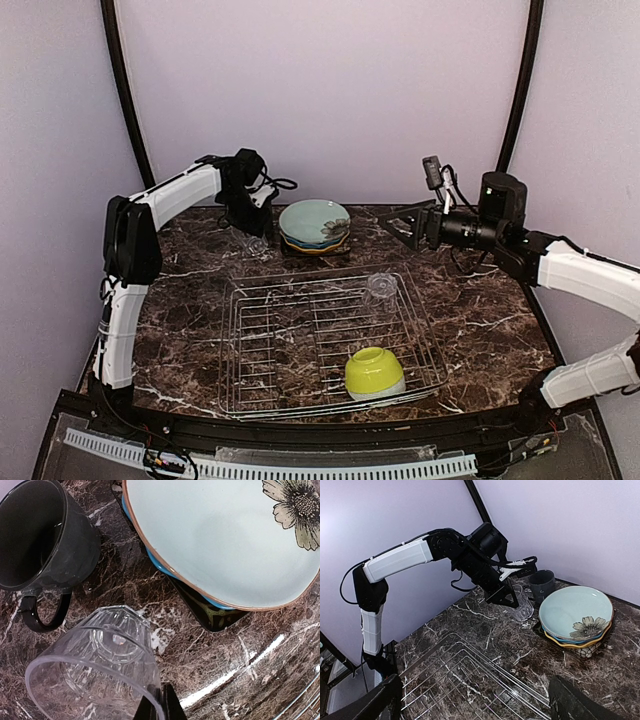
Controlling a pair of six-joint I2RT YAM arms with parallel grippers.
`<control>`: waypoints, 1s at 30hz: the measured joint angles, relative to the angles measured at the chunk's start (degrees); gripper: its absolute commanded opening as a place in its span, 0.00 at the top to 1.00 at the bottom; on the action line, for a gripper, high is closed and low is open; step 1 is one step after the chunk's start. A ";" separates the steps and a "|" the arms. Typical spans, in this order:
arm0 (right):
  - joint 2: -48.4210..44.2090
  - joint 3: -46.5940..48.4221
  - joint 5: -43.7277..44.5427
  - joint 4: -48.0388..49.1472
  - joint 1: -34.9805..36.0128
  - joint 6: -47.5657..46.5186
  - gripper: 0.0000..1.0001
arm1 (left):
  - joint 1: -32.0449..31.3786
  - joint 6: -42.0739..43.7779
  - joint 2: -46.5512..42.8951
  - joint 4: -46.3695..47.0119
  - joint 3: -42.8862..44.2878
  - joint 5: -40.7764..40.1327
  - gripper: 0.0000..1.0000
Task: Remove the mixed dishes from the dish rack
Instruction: Place the cup at the center of the board.
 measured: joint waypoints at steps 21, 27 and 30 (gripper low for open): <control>2.12 0.87 -1.36 0.31 -0.24 1.20 0.01 | -0.83 2.40 1.75 1.31 3.32 1.36 0.70; 2.12 0.87 -1.40 0.35 -0.24 1.22 0.01 | -1.42 2.58 1.81 1.36 5.29 1.62 0.59; 2.12 0.92 -1.33 0.15 -0.24 1.18 0.01 | -1.84 2.75 1.81 0.87 6.78 1.53 0.54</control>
